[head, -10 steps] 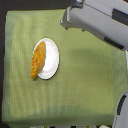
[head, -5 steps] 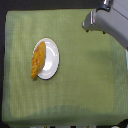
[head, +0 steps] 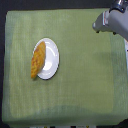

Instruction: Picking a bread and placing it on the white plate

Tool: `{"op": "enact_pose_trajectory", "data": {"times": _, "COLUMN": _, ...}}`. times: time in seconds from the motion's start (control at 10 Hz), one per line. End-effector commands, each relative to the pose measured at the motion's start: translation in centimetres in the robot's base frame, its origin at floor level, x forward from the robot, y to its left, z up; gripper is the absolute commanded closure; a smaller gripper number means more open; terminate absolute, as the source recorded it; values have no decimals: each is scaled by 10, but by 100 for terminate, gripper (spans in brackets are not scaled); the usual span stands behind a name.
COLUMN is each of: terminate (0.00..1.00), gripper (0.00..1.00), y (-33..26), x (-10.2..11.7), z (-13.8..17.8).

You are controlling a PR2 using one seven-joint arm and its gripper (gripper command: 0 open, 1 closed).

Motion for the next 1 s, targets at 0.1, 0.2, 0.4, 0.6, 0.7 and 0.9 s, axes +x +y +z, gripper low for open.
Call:
{"op": "enact_pose_trajectory", "data": {"times": 0.1, "terminate": 0, "gripper": 0, "y": -5, "x": -10, "z": 3}}
{"op": "enact_pose_trajectory", "data": {"times": 0.2, "terminate": 0, "gripper": 0, "y": -6, "x": -10, "z": 2}}
{"op": "enact_pose_trajectory", "data": {"times": 0.4, "terminate": 0, "gripper": 0, "y": 5, "x": -6, "z": 3}}
{"op": "enact_pose_trajectory", "data": {"times": 0.6, "terminate": 0, "gripper": 0, "y": 6, "x": -7, "z": 3}}
{"op": "enact_pose_trajectory", "data": {"times": 0.7, "terminate": 0, "gripper": 0, "y": 5, "x": -6, "z": 1}}
{"op": "enact_pose_trajectory", "data": {"times": 0.9, "terminate": 0, "gripper": 0, "y": 11, "x": -6, "z": -3}}
